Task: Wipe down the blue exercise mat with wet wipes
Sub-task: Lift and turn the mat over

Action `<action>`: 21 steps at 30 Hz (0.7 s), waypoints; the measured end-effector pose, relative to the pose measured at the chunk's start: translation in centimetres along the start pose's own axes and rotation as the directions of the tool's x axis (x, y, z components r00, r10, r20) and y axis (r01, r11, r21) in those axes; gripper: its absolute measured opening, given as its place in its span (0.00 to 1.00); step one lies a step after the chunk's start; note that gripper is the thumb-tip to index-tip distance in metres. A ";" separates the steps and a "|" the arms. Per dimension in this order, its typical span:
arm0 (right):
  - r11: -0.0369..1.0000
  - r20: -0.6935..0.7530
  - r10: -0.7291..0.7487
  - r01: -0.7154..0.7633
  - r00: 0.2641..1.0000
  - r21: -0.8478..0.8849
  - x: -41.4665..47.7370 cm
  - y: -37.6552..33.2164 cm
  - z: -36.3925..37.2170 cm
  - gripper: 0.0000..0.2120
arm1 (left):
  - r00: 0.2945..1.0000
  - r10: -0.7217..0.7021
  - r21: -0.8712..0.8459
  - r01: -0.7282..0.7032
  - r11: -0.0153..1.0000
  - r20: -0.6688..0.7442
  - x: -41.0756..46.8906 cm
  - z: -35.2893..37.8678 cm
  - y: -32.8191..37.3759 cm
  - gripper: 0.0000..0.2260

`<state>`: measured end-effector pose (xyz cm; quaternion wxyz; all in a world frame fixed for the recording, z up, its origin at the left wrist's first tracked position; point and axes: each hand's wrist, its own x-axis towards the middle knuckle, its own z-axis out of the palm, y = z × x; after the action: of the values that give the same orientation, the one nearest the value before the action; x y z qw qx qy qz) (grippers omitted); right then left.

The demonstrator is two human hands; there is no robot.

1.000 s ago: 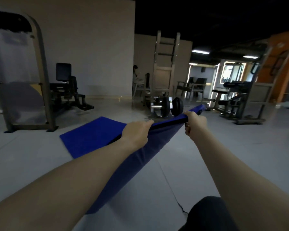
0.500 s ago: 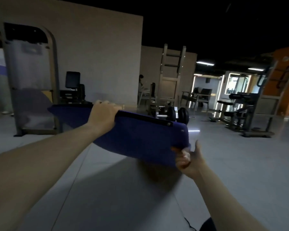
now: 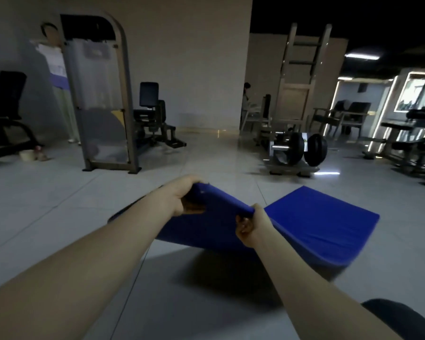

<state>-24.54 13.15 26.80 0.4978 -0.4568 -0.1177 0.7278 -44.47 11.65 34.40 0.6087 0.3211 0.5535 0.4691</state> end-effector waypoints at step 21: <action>0.818 -0.582 -0.540 0.542 0.608 -0.192 -3.0 -14.0 -13.6 0.05 | 0.728 0.279 0.037 -0.385 0.922 0.626 7.1 19.0 -3.9 0.51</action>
<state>-5.03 13.51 29.65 0.7049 -0.6089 -0.0811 0.3546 -25.50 19.24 31.67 0.6312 0.5979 0.2976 0.3943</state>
